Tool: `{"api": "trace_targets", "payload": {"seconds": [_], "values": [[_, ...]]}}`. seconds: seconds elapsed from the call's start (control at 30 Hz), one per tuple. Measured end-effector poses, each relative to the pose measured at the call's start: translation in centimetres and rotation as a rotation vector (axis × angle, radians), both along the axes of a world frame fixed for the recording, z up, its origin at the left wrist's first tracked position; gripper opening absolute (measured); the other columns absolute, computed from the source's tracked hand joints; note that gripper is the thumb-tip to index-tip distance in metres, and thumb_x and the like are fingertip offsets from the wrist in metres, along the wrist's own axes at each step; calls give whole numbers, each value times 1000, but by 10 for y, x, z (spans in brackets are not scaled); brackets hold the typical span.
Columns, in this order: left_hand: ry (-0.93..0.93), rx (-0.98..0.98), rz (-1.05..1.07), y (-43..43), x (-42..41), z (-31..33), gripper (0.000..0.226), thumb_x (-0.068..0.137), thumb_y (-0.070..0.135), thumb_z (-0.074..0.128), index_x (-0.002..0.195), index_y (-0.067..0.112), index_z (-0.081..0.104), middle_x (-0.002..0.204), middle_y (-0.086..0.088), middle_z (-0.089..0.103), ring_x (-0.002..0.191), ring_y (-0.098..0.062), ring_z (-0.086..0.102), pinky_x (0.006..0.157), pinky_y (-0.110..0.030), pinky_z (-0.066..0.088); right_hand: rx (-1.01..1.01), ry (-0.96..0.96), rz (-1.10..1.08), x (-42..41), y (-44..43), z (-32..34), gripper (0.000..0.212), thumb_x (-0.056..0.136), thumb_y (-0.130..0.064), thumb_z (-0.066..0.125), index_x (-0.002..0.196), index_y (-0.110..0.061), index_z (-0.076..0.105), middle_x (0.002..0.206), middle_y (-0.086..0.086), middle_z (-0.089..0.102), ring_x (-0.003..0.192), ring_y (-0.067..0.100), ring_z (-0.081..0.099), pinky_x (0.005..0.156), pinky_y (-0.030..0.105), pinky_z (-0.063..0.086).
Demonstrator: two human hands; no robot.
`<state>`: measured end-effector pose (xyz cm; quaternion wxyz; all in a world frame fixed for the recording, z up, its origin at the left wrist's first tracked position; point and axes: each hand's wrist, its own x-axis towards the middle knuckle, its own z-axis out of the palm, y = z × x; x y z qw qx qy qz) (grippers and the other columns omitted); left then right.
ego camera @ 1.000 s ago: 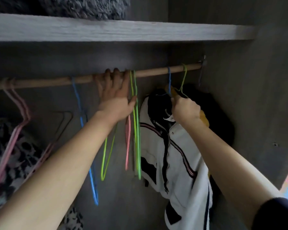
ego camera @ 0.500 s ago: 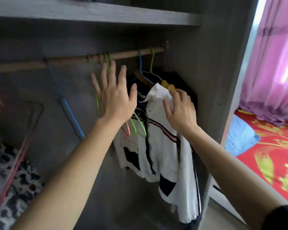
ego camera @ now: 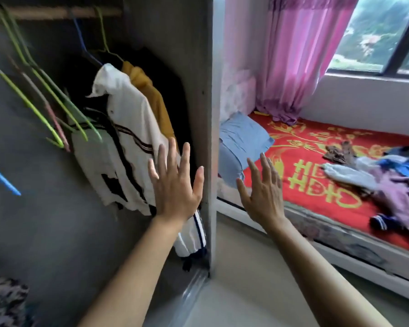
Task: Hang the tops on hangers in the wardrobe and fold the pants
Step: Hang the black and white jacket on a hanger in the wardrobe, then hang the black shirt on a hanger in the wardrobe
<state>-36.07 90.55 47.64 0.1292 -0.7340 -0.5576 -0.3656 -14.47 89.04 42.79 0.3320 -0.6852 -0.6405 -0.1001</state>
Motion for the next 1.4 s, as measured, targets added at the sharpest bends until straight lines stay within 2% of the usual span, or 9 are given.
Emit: {"api": "trace_targets", "payload": {"seconds": [0.17,0.5,0.6,0.77,0.9,1.03,1.2,1.3,1.4], "values": [[52,-123,-175,-28,110,-40,65,98,53,31,154,21,28,163,-11,15,150,-32,14,115,-61,16,-74,34,-159,110,-76,-34,70,97,-51,49,157,-21,27,166,13,11,152,32,13,121,52,18],[143,-259,-608,-131,435,-76,68,97,53,37,156,25,21,165,-9,5,150,-33,8,115,-63,12,-169,101,-584,399,-282,-75,90,92,-49,61,160,-18,11,166,18,6,151,38,12,120,56,17],[194,-311,-709,-159,497,-90,69,96,53,40,156,25,21,165,-7,2,151,-32,6,116,-63,10,-202,189,-718,449,-327,-91,89,93,-51,57,160,-21,6,166,16,0,152,36,7,122,53,12],[248,-361,-786,-170,580,-100,71,93,59,25,157,26,19,165,-4,-2,151,-27,0,117,-62,6,-245,243,-825,517,-349,-106,89,93,-49,58,160,-18,8,166,17,1,152,37,9,123,50,13],[343,-343,-868,-156,640,-115,72,94,59,25,157,24,18,165,-4,-3,151,-27,-3,118,-61,4,-263,300,-889,549,-345,-123,88,95,-47,57,160,-19,5,166,16,-2,153,35,6,123,47,9],[386,-339,-1022,-156,726,-124,69,94,53,37,155,20,27,164,-10,11,150,-32,8,117,-61,12,-309,335,-1058,581,-367,-134,87,97,-51,49,159,-24,-5,166,14,-9,154,32,0,124,48,9],[460,-308,-1380,-216,832,-127,71,94,51,37,155,19,25,164,-13,11,149,-36,12,115,-62,17,-354,321,-1424,599,-453,-131,85,96,-51,52,160,-17,8,166,19,1,151,38,13,121,52,18],[513,-298,-1642,-289,874,-136,68,97,49,42,156,21,21,164,-12,8,150,-35,9,116,-60,16,-394,381,-1727,567,-518,-132,83,96,-52,50,160,-15,11,165,21,6,149,39,19,120,52,22],[628,-288,-1900,-375,862,-153,68,99,52,35,157,21,17,164,-13,8,149,-36,9,115,-61,17,-427,444,-1997,487,-573,-141,85,95,-52,52,159,-14,13,164,22,9,148,40,20,119,51,24]]}}
